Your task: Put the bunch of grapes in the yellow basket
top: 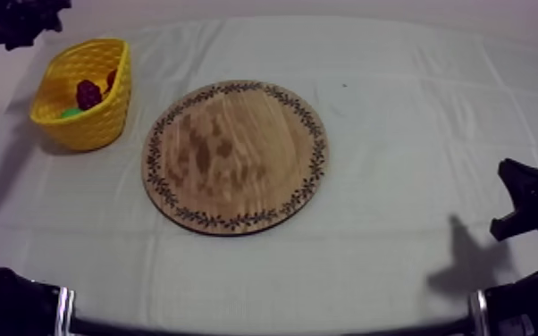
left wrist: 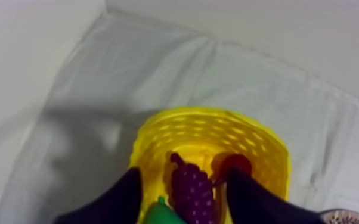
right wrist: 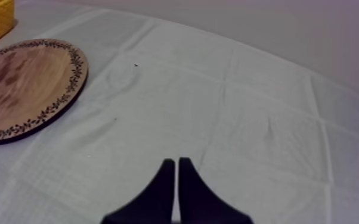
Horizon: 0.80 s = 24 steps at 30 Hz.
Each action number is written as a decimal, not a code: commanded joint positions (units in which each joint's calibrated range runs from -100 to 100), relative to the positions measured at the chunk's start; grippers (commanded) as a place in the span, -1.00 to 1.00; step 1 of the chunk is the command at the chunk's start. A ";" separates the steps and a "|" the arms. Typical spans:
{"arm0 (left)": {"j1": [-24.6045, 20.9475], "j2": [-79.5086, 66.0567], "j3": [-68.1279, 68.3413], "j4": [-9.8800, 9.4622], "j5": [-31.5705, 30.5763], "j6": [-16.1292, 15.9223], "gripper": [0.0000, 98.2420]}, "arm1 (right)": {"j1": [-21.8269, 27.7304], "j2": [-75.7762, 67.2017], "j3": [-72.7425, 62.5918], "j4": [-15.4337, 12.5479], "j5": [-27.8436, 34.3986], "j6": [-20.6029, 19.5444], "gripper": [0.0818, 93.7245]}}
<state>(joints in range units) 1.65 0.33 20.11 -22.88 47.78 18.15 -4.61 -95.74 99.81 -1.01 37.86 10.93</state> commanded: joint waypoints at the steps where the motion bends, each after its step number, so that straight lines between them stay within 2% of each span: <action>1: -0.26 -7.33 4.25 -0.19 -2.09 0.00 -0.23 | 0.02 -0.01 -0.03 0.01 -0.04 -0.02 -0.99; 7: -0.70 -20.41 13.44 -0.22 -5.16 -0.22 -0.39 | 0.02 -0.01 -0.03 0.01 -0.04 -0.02 -0.99; 19: -0.27 -45.51 31.10 -0.44 -11.93 0.51 -0.51 | 0.02 -0.01 -0.03 0.01 -0.04 -0.02 -0.99; 24: 0.13 -56.64 40.37 -0.31 -13.32 -0.68 -0.52 | 0.02 -0.01 -0.03 0.01 -0.04 -0.02 -0.99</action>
<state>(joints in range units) 1.73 -49.46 56.11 -23.21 34.77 17.77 -4.61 -95.74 99.81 -1.01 37.86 10.93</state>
